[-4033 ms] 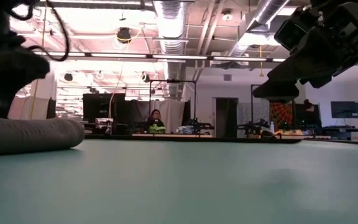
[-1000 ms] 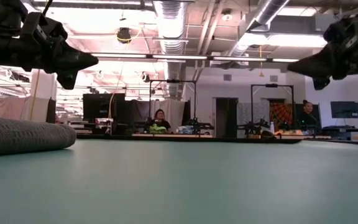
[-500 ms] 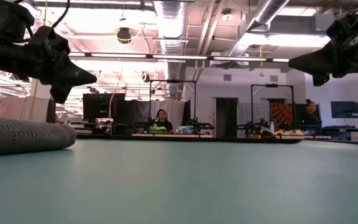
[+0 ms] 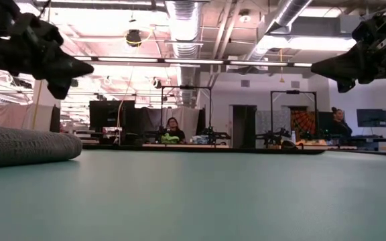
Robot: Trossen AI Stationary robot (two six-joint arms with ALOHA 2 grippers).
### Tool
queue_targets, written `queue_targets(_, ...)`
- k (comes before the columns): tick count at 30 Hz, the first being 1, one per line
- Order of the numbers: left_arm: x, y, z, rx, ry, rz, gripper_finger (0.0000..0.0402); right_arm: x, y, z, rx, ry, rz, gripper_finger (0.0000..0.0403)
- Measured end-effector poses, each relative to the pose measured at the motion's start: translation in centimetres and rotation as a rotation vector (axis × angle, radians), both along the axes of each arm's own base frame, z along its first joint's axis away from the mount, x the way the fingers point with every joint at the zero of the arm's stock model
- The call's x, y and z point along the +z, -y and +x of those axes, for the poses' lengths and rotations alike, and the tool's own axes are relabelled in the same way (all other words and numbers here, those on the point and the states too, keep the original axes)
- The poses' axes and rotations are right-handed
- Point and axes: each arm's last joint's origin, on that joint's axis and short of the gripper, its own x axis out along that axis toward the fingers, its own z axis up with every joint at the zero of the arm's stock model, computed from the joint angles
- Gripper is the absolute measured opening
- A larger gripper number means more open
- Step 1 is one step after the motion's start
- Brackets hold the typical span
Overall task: Roll towel into tight, uniform cylinder
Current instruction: Return to Home Position
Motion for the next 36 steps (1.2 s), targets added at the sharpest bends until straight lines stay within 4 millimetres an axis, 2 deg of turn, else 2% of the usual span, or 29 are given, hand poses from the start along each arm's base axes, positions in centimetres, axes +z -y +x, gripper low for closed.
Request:
queue_targets(6,-0.31,0.15,0.00,0.001,-0.024,0.028,0.0000,-0.04,0.00,0.03,0.000,-0.004,-0.001,0.0051)
queue_targets(13,-0.78,-0.35,0.06,0.186,-0.044,-0.035,0.0000,-0.09,0.00,0.08,0.000,-0.011,-0.001,0.0051)
queue_targets(36,-0.78,-0.36,0.05,0.190,-0.048,-0.021,0.0000,-0.09,0.00,0.08,0.001,-0.008,0.000,0.0051)
